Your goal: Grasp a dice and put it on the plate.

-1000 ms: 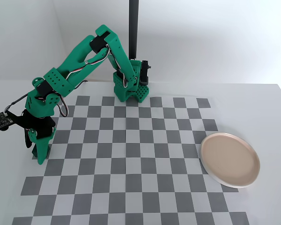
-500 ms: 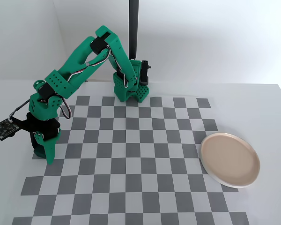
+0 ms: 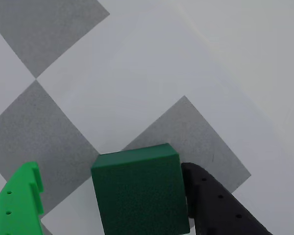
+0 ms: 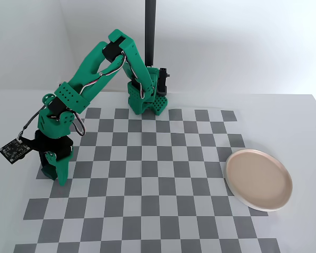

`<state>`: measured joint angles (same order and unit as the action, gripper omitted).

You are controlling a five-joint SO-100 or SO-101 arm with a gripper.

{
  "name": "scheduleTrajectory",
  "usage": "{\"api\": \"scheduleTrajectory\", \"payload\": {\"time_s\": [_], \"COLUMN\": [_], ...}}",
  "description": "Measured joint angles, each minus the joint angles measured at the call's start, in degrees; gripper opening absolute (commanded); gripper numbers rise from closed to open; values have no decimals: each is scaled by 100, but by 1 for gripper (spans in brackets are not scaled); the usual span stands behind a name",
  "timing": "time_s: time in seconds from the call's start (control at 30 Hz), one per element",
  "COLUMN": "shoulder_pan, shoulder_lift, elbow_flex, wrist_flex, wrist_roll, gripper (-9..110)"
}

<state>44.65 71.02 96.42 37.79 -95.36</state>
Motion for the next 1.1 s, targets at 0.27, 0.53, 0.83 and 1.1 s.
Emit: {"api": "scheduleTrajectory", "payload": {"time_s": [0.27,0.53,0.83,1.1], "shoulder_pan": [-53,-62,-114,-773], "shoulder_lift": [53,53,53,756], "elbow_flex": [246,272,272,281], "wrist_flex": [-308,-360,-343,-35], "wrist_roll": [0,0,114,562], "gripper": [16,-4,-4,-4]}}
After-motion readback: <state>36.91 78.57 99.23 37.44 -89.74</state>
